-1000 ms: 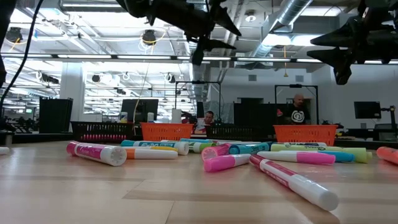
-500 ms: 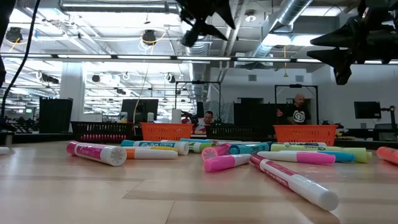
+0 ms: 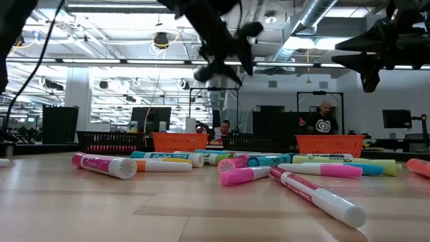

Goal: Pick & Place Markers
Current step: Put the top blue highlighter pen into the left black bin

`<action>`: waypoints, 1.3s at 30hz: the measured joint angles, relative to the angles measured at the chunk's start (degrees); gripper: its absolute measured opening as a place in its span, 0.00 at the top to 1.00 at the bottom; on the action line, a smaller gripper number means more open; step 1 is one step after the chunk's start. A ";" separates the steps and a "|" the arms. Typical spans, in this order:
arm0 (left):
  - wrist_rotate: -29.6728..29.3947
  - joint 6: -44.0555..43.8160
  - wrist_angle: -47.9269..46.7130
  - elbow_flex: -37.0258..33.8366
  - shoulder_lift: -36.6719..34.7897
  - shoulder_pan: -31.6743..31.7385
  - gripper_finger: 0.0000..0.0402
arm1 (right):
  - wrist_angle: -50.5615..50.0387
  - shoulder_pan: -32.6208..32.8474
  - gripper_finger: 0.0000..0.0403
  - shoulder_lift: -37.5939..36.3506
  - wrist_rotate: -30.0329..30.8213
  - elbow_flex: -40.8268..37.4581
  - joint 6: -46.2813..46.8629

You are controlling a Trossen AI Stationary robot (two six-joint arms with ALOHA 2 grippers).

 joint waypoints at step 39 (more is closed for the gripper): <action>16.44 -21.22 -23.72 -0.11 8.76 3.92 0.61 | -1.22 0.00 0.69 0.00 0.04 0.00 -0.05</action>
